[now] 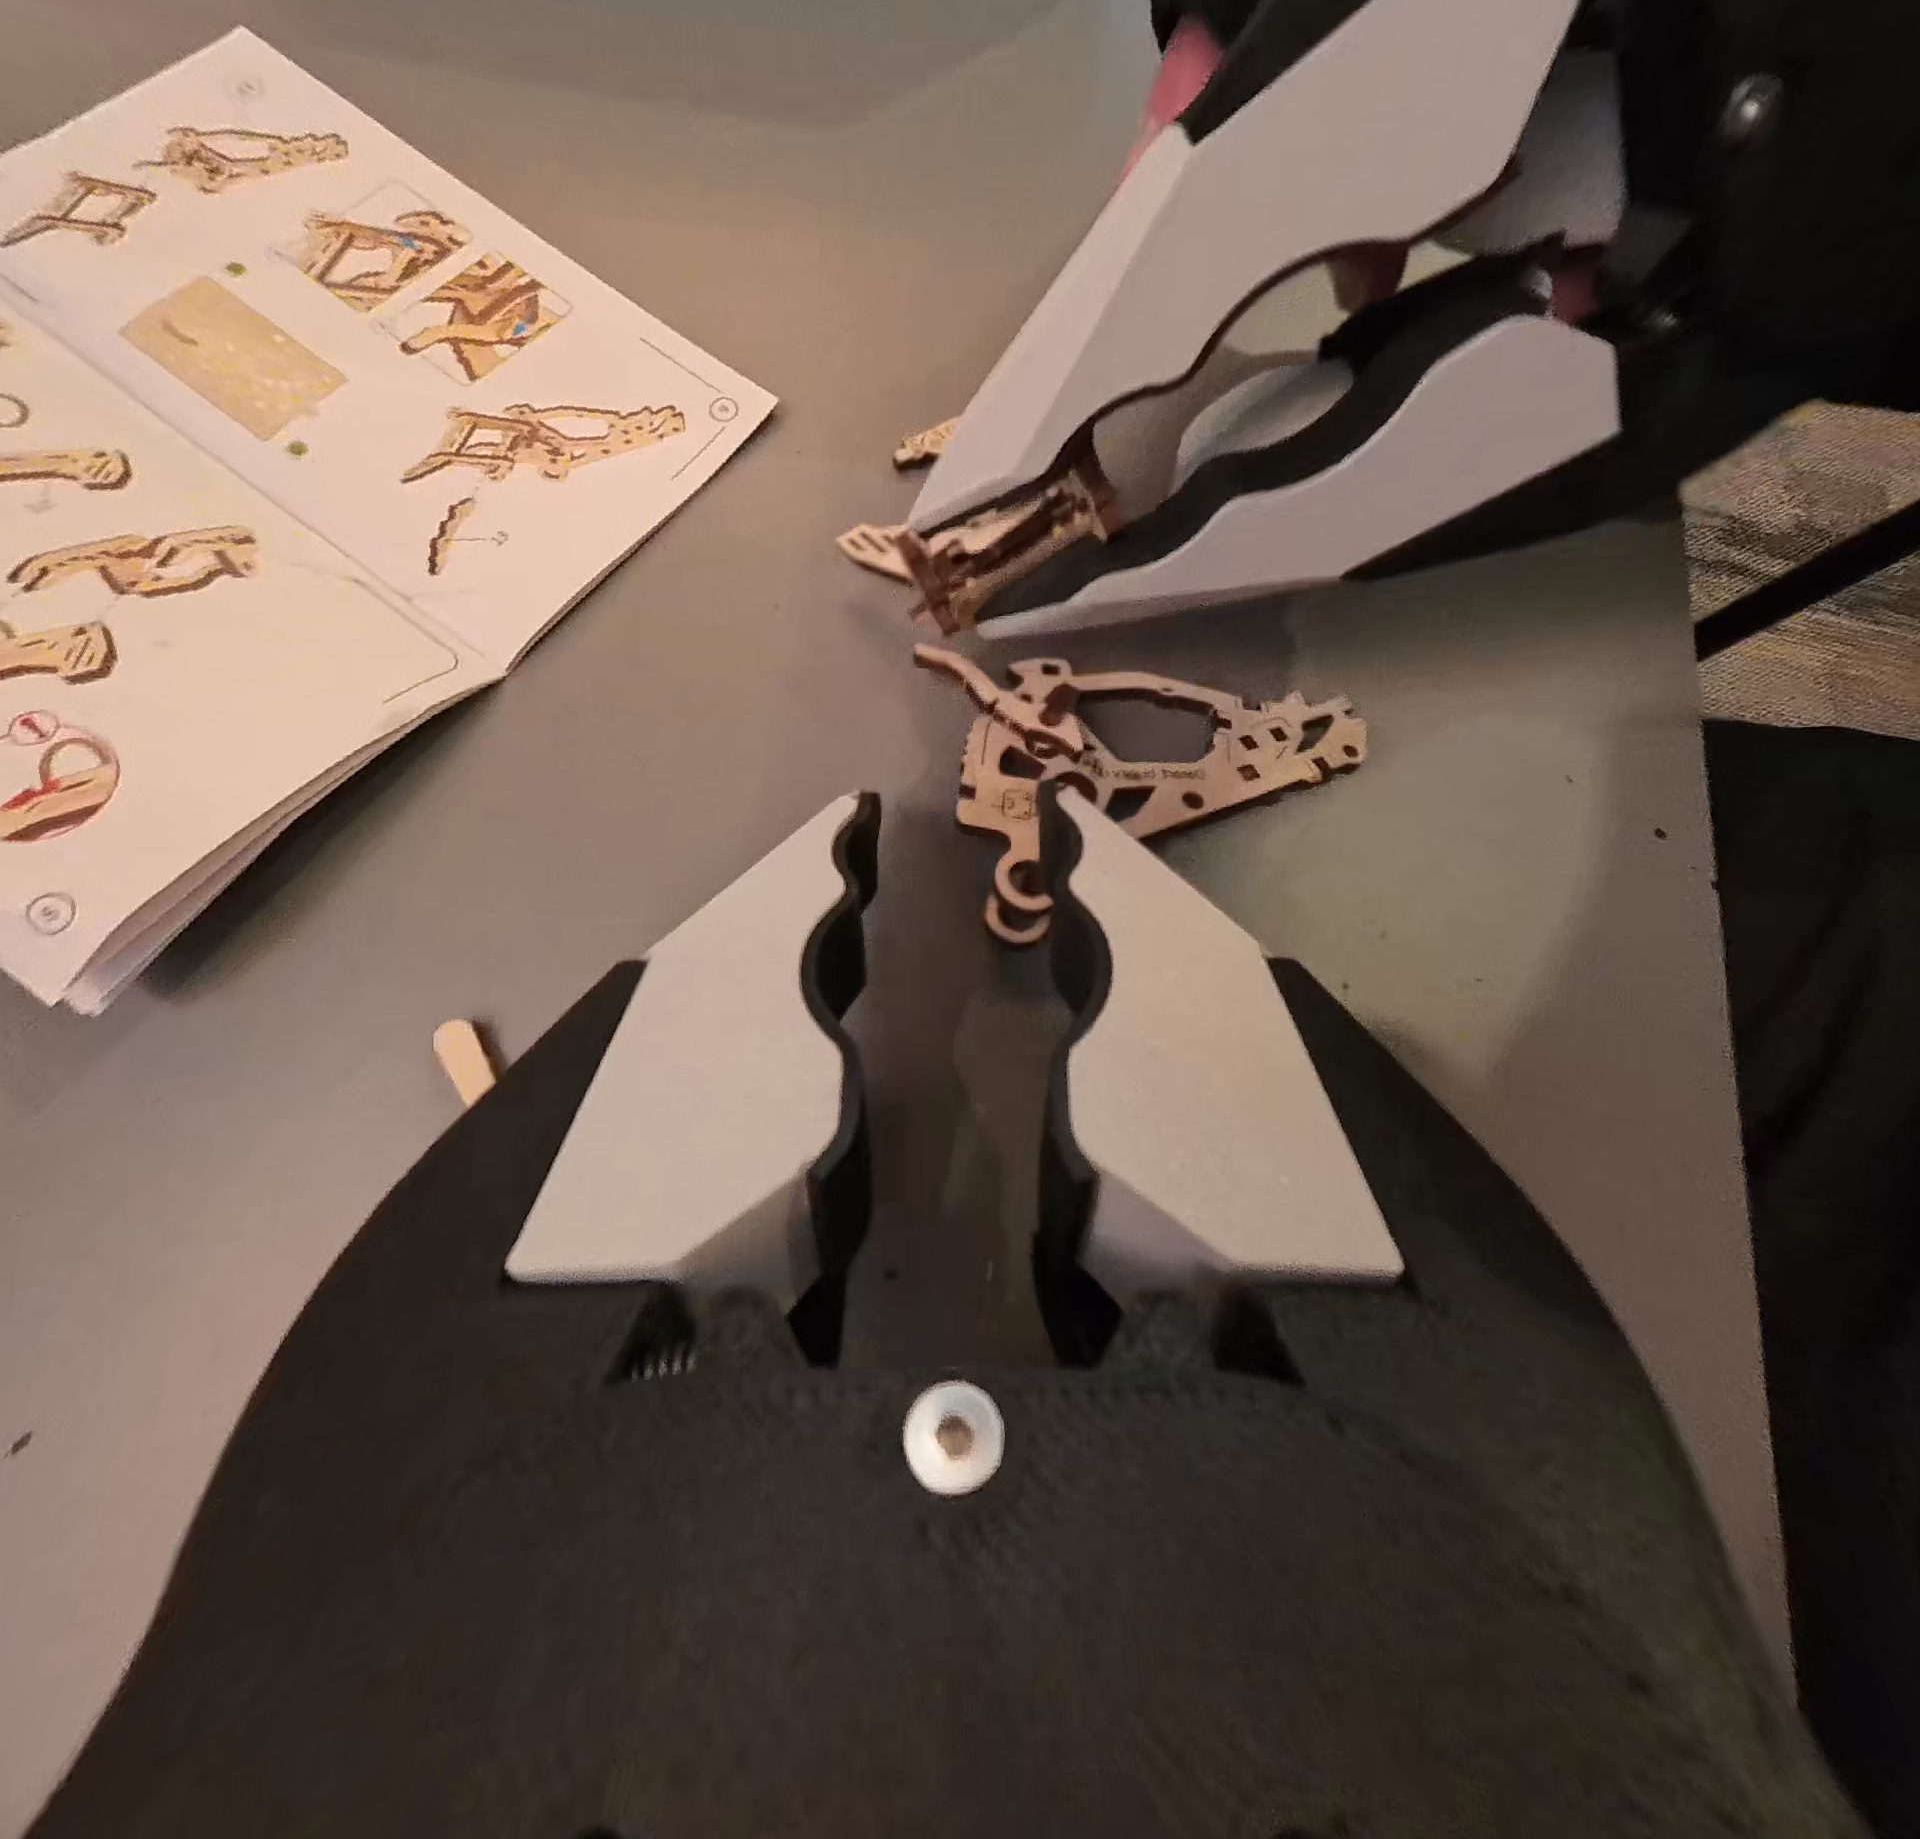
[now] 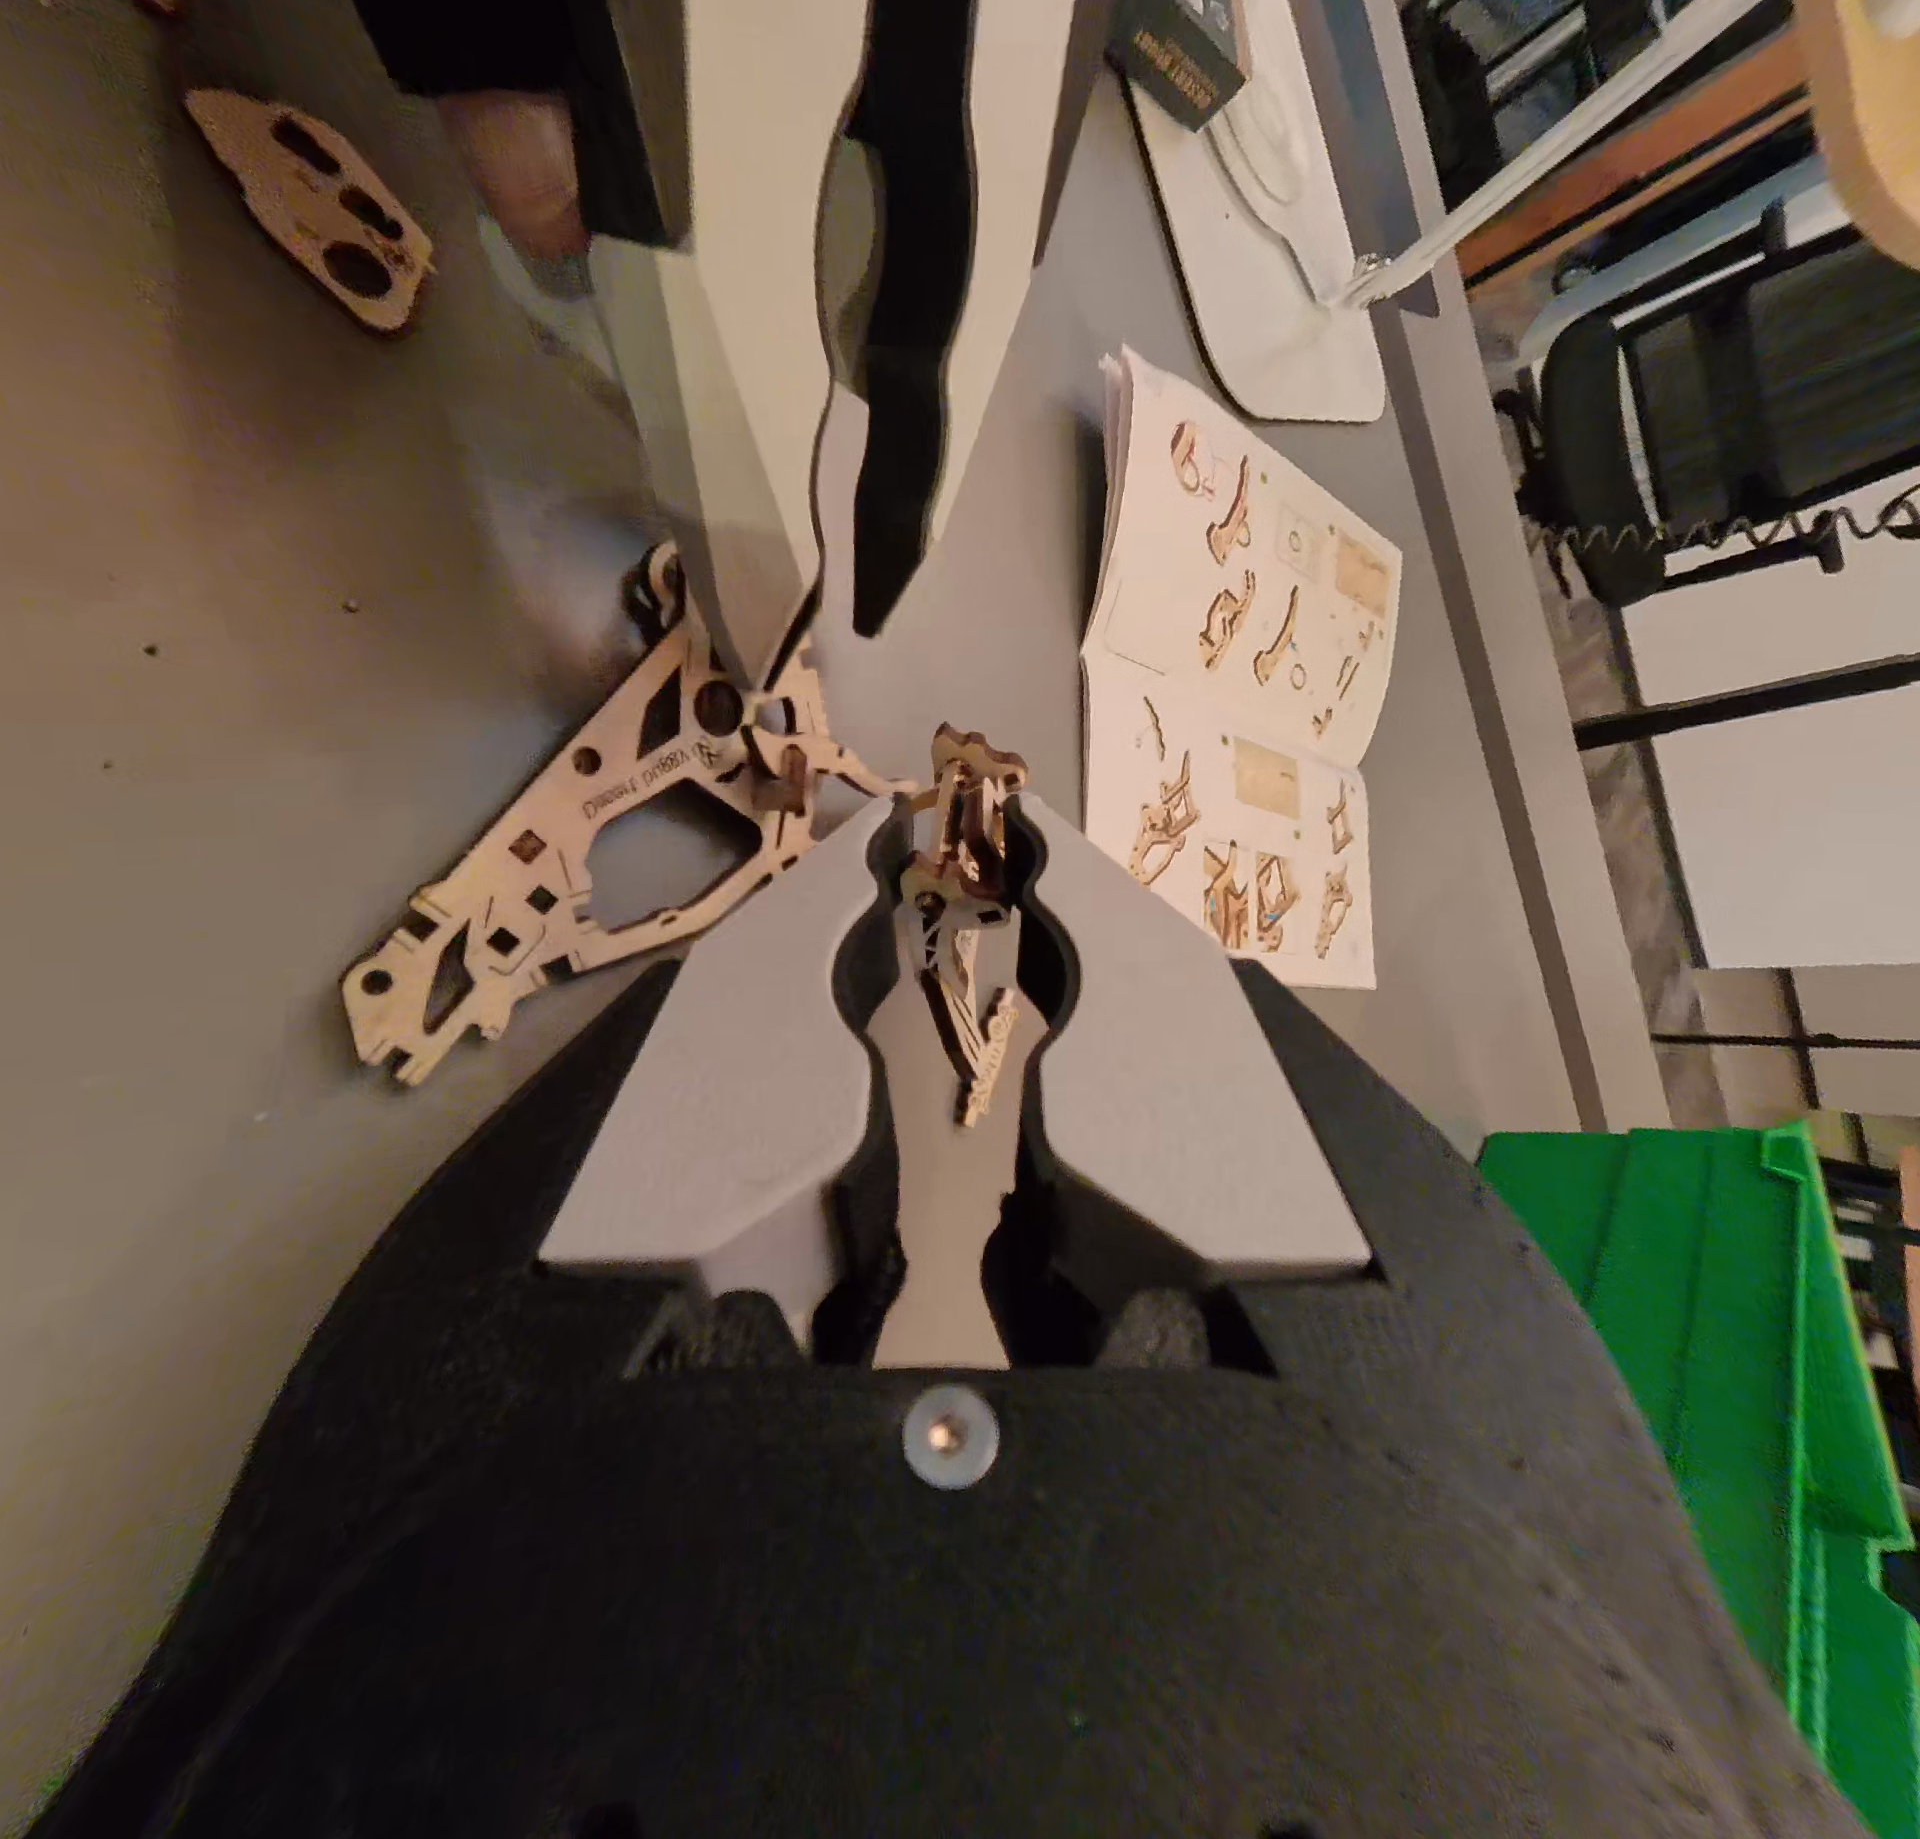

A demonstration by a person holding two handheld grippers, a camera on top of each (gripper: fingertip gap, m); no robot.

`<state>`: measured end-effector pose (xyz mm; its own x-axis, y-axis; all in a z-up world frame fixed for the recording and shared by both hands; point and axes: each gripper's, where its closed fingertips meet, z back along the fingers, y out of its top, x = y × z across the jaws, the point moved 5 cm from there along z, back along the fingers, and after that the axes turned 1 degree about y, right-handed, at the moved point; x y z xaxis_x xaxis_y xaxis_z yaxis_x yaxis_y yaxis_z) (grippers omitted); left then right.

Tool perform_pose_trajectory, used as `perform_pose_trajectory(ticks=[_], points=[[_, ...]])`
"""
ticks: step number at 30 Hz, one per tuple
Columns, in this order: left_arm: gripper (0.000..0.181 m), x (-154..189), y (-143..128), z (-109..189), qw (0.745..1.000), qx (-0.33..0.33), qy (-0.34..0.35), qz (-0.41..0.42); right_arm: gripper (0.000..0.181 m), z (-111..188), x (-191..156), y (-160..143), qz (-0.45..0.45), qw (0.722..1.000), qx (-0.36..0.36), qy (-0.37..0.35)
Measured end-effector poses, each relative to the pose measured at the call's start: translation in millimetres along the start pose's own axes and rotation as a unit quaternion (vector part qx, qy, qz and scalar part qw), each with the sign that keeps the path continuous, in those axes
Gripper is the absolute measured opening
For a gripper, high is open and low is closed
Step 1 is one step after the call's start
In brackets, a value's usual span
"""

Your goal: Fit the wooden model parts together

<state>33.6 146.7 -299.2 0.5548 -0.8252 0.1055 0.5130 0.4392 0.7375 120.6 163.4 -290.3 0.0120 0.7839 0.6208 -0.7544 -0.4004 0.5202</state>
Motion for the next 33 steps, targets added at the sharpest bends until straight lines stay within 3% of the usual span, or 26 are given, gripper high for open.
perform_pose_trajectory(ticks=[4, 11, 18, 25, 33], points=[[0.027, 2.7, -5.1, 5.3, 1.000, 0.002, -0.001, 0.009, 0.014, -4.4, -0.6, -8.8, 0.015, 1.000, -0.007, 0.016], [0.028, 3.7, -4.5, 3.0, 1.000, 0.011, 0.007, 0.005, 0.014, -14.6, -1.7, 11.4, 0.021, 0.999, 0.029, 0.028], [0.039, -2.1, 1.9, 14.5, 0.999, 0.043, 0.024, 0.005, 0.014, -2.8, 11.6, 16.2, 0.001, 0.998, 0.059, 0.035], [0.021, -0.9, 46.4, 36.4, 0.984, 0.156, -0.061, 0.055, 0.014, 26.3, 27.1, 34.7, 0.052, 0.997, 0.050, 0.017], [0.003, 9.3, 53.5, 43.0, 0.977, 0.191, -0.068, 0.063, 0.014, 41.9, 32.5, 50.3, 0.099, 0.995, 0.013, -0.029]])
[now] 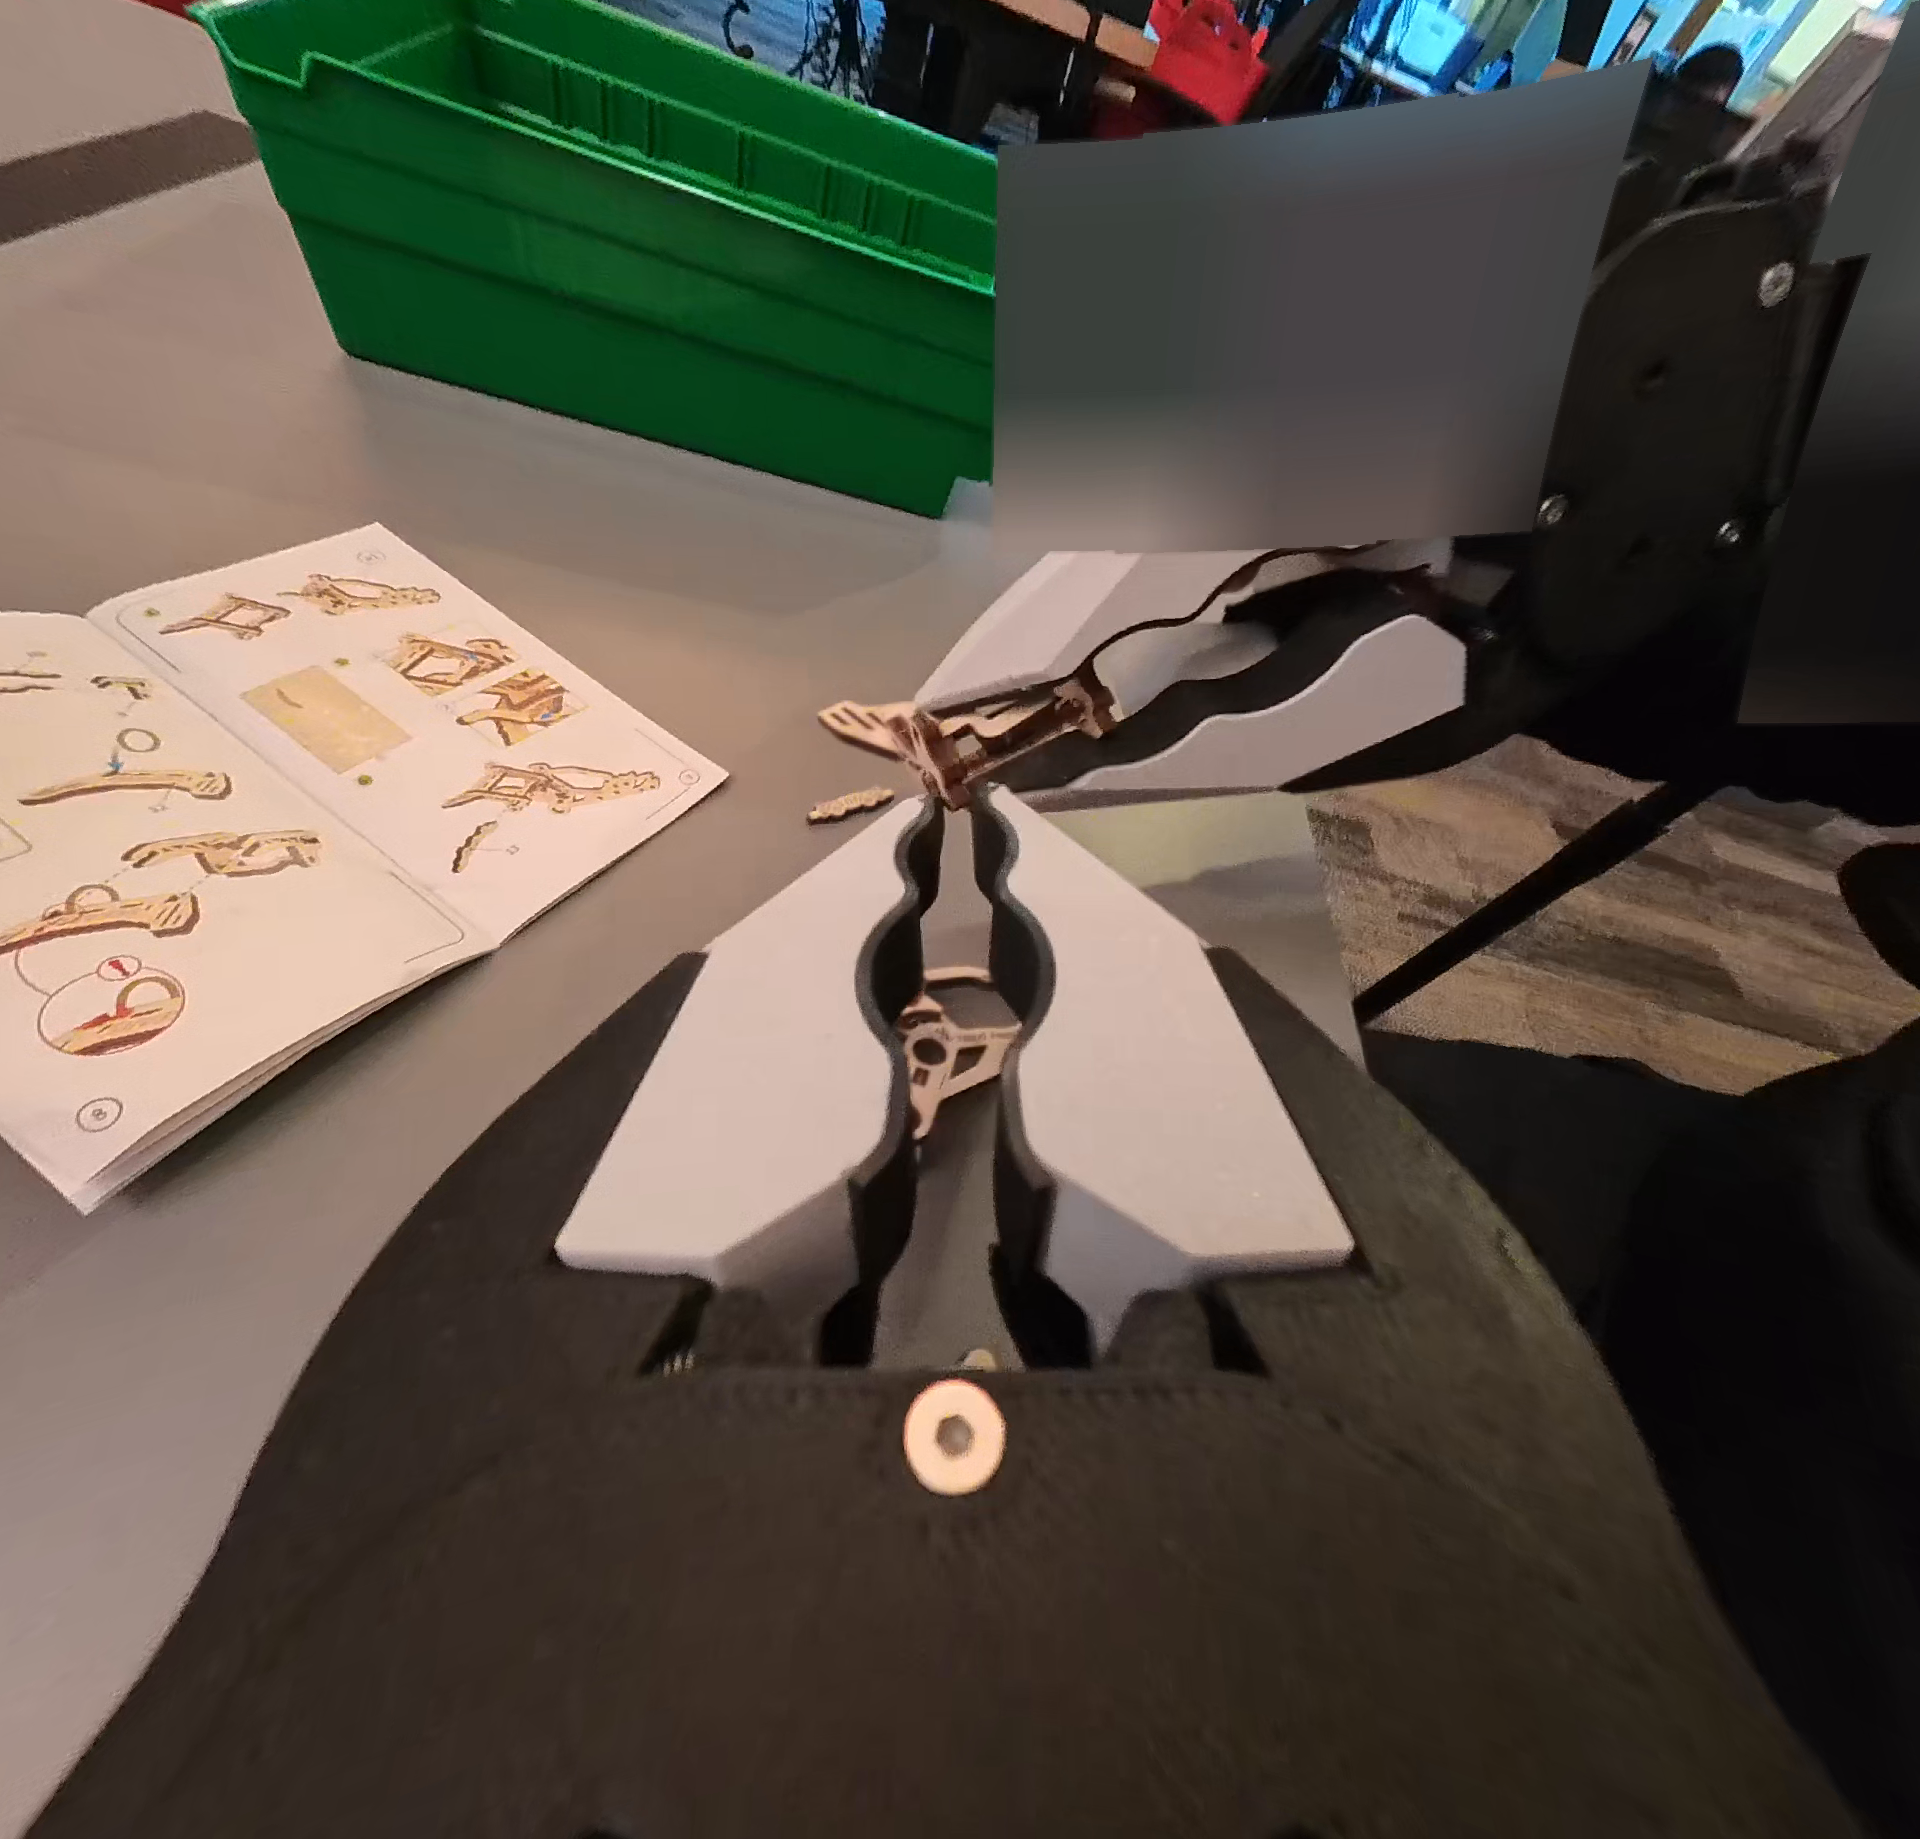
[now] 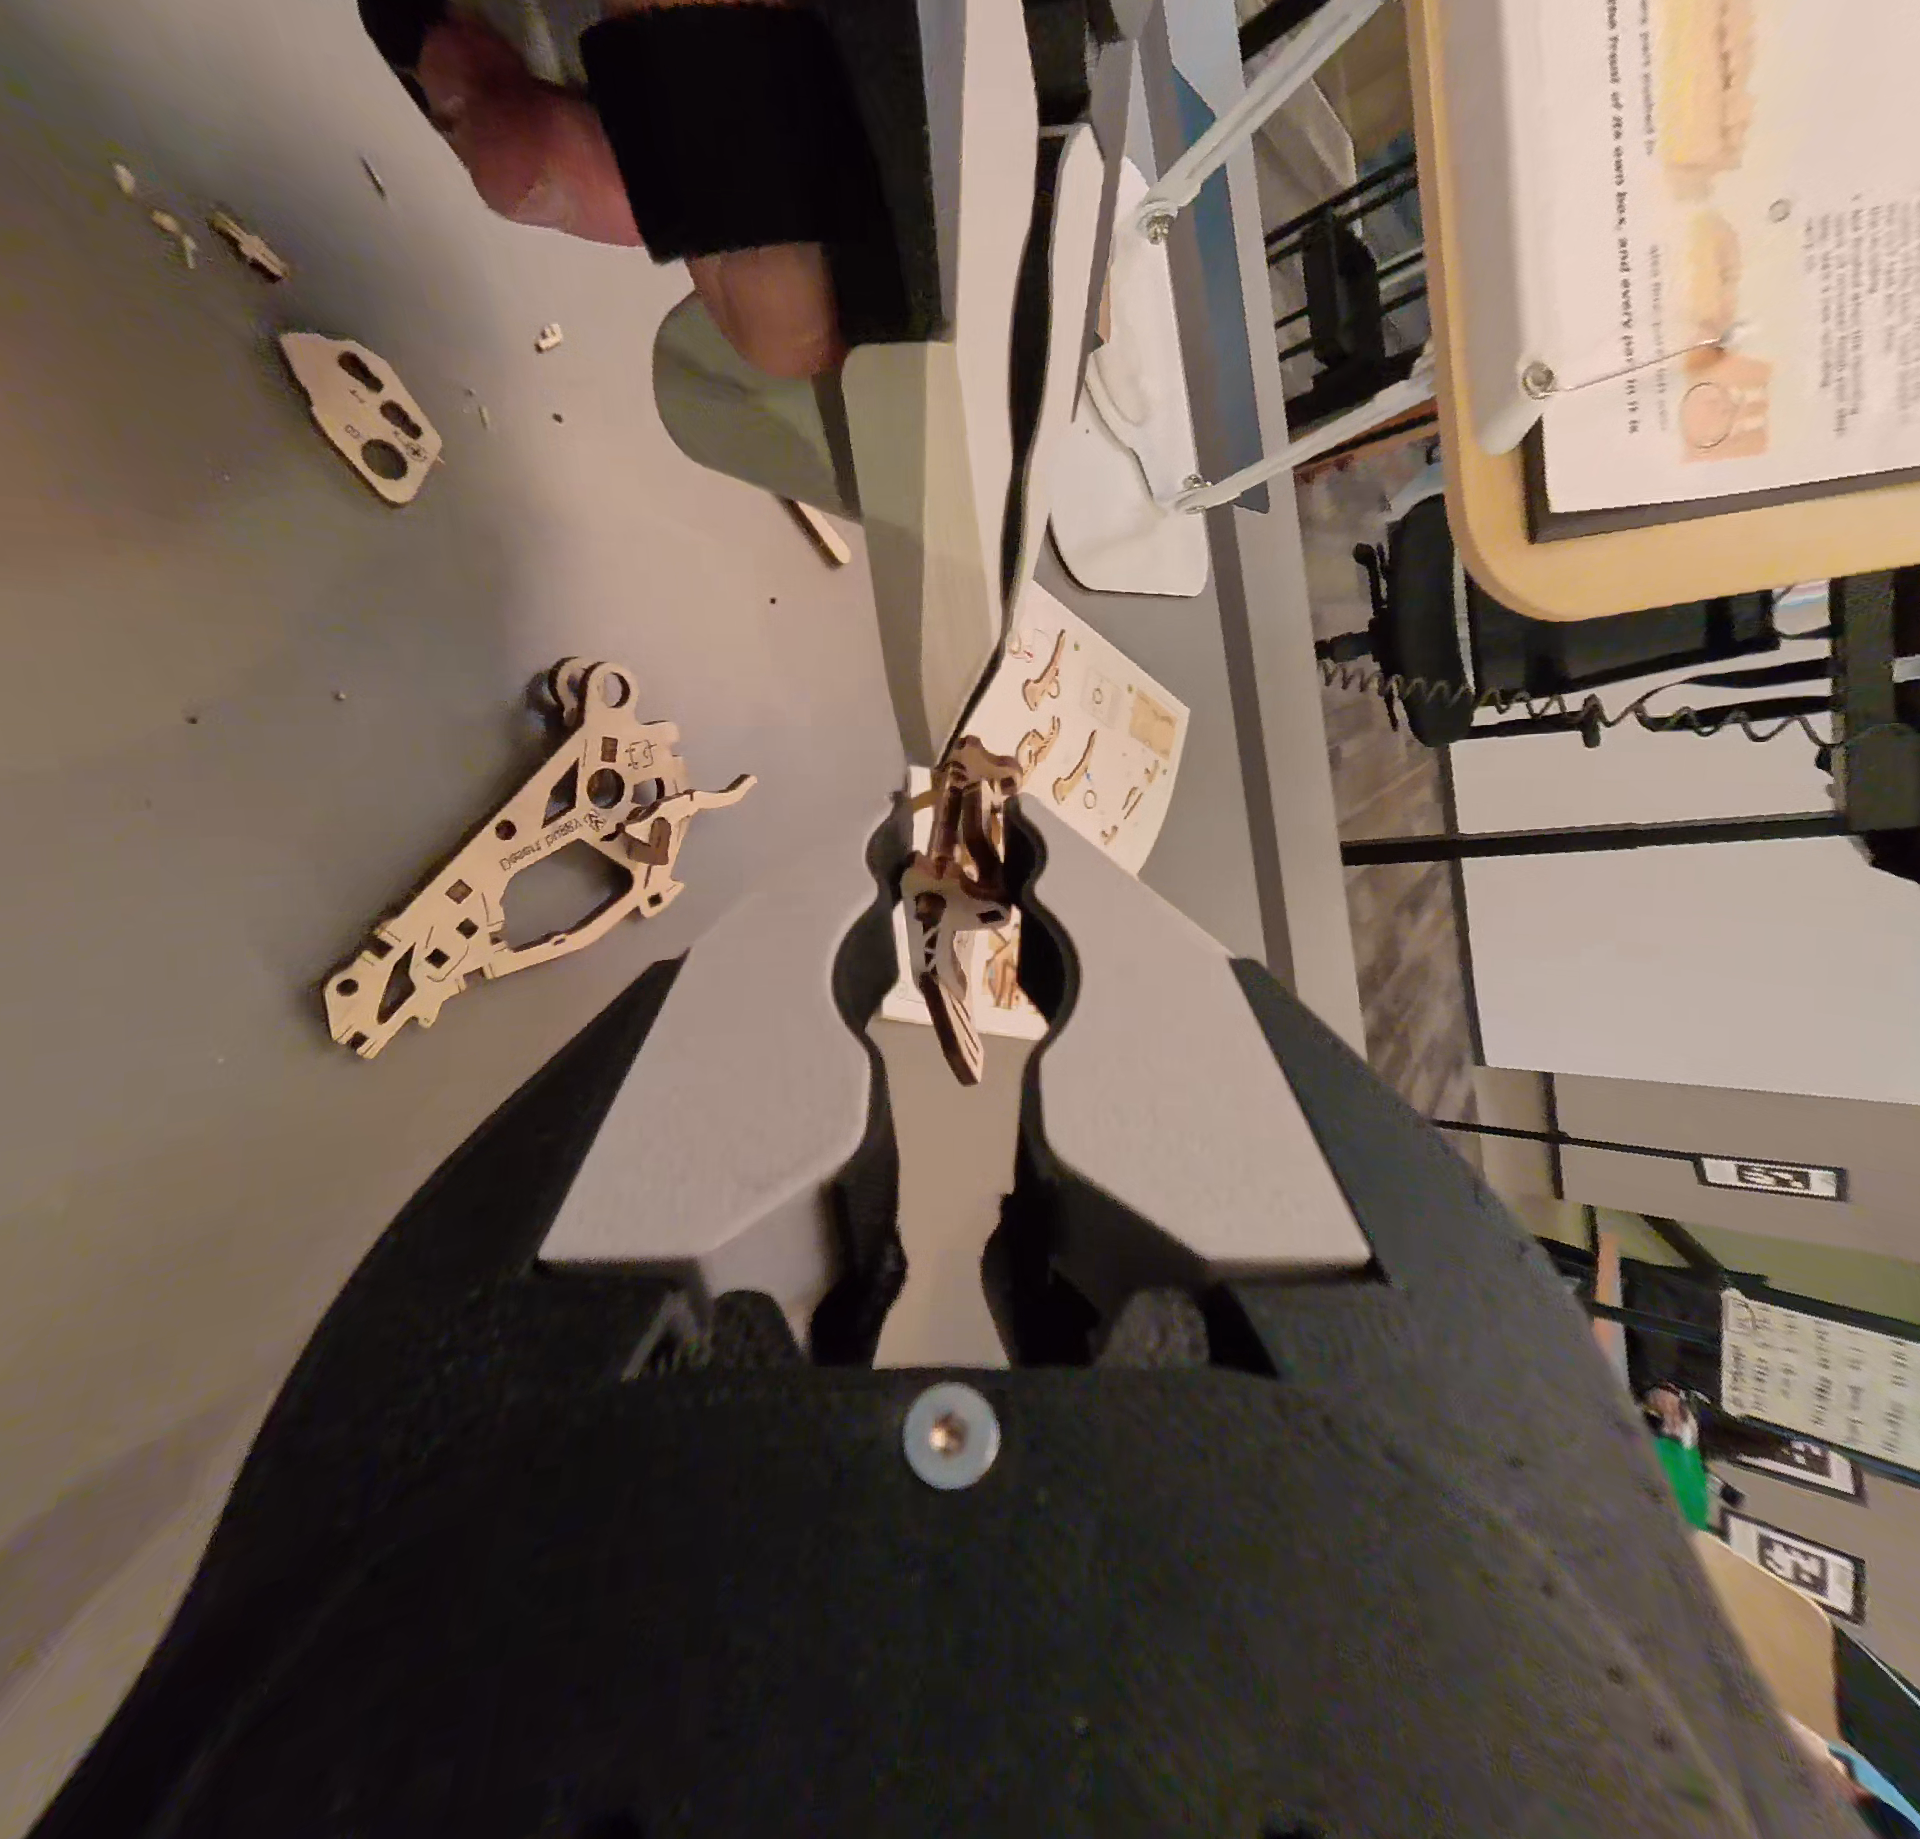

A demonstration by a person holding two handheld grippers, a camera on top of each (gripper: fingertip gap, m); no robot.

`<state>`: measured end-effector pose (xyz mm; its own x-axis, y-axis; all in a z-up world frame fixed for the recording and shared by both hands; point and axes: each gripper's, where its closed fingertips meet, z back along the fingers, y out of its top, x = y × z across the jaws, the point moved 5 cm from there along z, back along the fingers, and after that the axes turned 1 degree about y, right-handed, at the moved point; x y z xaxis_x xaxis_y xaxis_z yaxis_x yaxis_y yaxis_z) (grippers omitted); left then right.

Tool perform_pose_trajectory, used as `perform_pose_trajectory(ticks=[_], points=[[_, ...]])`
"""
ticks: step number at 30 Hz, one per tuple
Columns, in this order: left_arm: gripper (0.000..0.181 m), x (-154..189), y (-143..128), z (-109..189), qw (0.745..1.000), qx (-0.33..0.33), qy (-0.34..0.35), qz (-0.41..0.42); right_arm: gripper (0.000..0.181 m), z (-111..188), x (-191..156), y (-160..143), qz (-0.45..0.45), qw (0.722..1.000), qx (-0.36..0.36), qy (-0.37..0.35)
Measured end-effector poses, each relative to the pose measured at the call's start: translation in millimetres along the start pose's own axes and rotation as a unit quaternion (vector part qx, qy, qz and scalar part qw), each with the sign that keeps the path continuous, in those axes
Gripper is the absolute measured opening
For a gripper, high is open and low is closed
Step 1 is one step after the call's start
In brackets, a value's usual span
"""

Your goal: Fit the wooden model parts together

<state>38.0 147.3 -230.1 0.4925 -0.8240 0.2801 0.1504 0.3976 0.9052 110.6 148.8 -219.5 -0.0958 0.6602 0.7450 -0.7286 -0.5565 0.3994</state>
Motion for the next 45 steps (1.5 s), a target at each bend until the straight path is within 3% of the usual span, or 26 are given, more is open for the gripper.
perform_pose_trajectory(ticks=[6, 10, 13, 16, 20, 25, 27, 34, 36, 39, 45], points=[[0.001, -1.2, 6.6, 8.1, 0.998, 0.063, 0.001, 0.031, 0.021, 4.8, 8.5, 9.5, 0.002, 1.000, -0.015, -0.012], [0.001, -0.5, 11.3, 11.3, 0.993, 0.106, -0.010, 0.053, 0.035, 16.0, 18.8, 13.5, -0.019, 1.000, -0.015, -0.015], [0.001, -1.3, 15.0, 13.1, 0.989, 0.136, 0.000, 0.053, 0.038, 35.1, 34.1, 16.7, -0.086, 0.996, 0.002, -0.030], [0.001, 0.1, 20.6, 14.3, 0.987, 0.155, 0.022, 0.038, 0.031, 53.6, 46.2, 12.7, -0.220, 0.975, 0.015, -0.022], [0.001, 2.8, 29.5, 17.9, 0.982, 0.184, 0.046, 0.013, 0.023, 67.5, 49.0, 4.0, -0.437, 0.896, 0.075, 0.025], [0.001, 11.4, 35.5, 18.4, 0.977, 0.195, 0.076, -0.037, 0.025, 64.6, 43.4, -6.7, -0.658, 0.716, 0.194, 0.132], [0.001, 17.2, 36.7, 17.9, 0.975, 0.191, 0.086, -0.069, 0.011, 65.5, 43.3, -6.5, -0.687, 0.672, 0.236, 0.146], [0.001, 23.9, 36.6, 20.8, 0.970, 0.189, 0.108, -0.111, 0.006, 60.5, 37.4, -8.2, -0.725, 0.622, 0.252, 0.153], [0.001, 26.1, 39.6, 23.2, 0.967, 0.193, 0.112, -0.124, 0.017, 63.8, 35.6, -13.5, -0.736, 0.614, 0.252, 0.135], [0.000, 28.5, 44.2, 25.3, 0.963, 0.201, 0.115, -0.136, 0.016, 70.1, 34.0, -18.6, -0.747, 0.600, 0.262, 0.116], [0.000, 40.3, 49.2, 23.5, 0.951, 0.204, 0.125, -0.196, 0.023, 62.5, 27.3, -4.7, -0.777, 0.523, 0.315, 0.154]])
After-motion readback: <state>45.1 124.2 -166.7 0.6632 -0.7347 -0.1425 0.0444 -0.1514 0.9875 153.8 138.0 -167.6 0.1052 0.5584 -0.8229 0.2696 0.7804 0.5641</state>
